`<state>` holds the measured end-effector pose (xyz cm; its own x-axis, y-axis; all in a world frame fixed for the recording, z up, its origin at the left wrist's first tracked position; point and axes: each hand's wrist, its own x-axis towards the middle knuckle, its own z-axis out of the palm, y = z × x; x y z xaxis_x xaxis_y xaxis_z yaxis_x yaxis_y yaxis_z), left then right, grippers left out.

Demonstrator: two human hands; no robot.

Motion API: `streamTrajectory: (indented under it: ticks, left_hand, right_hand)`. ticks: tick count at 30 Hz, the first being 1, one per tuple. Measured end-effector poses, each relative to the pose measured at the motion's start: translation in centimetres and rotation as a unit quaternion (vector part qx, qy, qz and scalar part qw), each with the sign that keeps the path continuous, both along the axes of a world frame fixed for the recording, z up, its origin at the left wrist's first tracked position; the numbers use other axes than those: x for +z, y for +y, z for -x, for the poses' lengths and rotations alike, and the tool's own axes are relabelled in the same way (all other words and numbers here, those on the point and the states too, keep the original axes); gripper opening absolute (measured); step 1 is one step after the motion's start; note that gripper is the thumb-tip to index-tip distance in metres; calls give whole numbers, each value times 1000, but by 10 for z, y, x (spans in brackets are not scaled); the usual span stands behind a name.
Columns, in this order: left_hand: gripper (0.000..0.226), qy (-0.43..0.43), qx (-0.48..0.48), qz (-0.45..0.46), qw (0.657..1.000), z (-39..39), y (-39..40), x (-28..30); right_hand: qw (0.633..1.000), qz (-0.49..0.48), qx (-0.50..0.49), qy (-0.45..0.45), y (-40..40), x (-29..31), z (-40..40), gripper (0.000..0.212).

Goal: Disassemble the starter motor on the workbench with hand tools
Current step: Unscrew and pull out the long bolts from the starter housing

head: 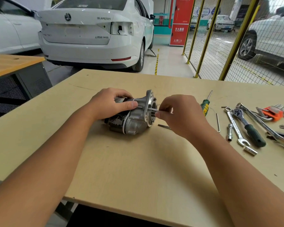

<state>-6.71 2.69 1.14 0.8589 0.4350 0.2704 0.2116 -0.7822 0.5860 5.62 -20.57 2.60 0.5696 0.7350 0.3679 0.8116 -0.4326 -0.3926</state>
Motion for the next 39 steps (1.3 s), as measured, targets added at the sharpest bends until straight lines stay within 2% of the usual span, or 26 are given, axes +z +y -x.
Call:
streamTrajectory:
  ticks: [4, 9, 12, 14, 18, 27, 30, 33, 36, 39]
  left_hand:
    - [46, 0, 0, 1, 1000, 0, -1, 0]
    - [46, 1, 3, 2, 1000, 0, -1, 0]
    - [49, 1, 3, 3, 1000, 0, 0, 0]
    - [50, 1, 4, 4, 1000, 0, 0, 0]
    - [48, 3, 3, 0, 1000, 0, -1, 1]
    - [53, 5, 3, -1, 1000, 0, 0, 0]
    - [51, 4, -1, 1, 1000, 0, -1, 0]
    - [44, 1, -1, 1, 1000, 0, -1, 1]
    - [40, 0, -4, -1, 1000, 0, 0, 1]
    - [45, 0, -3, 1, 1000, -1, 1, 0]
  right_hand:
    - [999, -18, 28, 21, -2, 1, -1, 12]
    - [998, 17, 53, 6, -2, 1, -7, 29]
    - [997, 44, 54, -13, -1, 2, -8, 26]
    - [996, 58, 33, -59, -3, 3, -6, 23]
    - [995, 23, 2, -94, -5, 6, 0, 13]
    - [997, -28, 65, 6, -4, 2, -7, 15]
    - [997, 1, 73, -20, -3, 3, -12, 24]
    - [997, 14, 69, -34, -3, 4, -12, 21]
    - [996, 29, 24, -77, -4, 3, -9, 16]
    - [996, 4, 7, -90, -4, 5, -5, 11]
